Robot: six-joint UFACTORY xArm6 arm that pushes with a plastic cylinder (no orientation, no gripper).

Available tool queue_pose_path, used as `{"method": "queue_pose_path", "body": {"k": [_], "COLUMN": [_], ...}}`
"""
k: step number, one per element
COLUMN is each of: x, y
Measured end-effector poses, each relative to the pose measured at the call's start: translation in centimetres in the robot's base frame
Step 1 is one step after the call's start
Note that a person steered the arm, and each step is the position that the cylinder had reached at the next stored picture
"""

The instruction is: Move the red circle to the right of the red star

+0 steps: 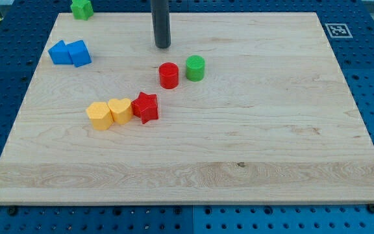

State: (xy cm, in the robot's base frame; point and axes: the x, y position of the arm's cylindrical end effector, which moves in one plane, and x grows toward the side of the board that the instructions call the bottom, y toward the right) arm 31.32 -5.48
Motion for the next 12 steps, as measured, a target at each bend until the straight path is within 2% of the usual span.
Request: {"method": "queue_pose_path", "body": {"k": [2,3,5,6,8,12], "x": [8.2,8.7,4.8,4.6,11.5,11.5], "y": [-0.2,-0.2,-0.1,1.8,4.8,3.1]}}
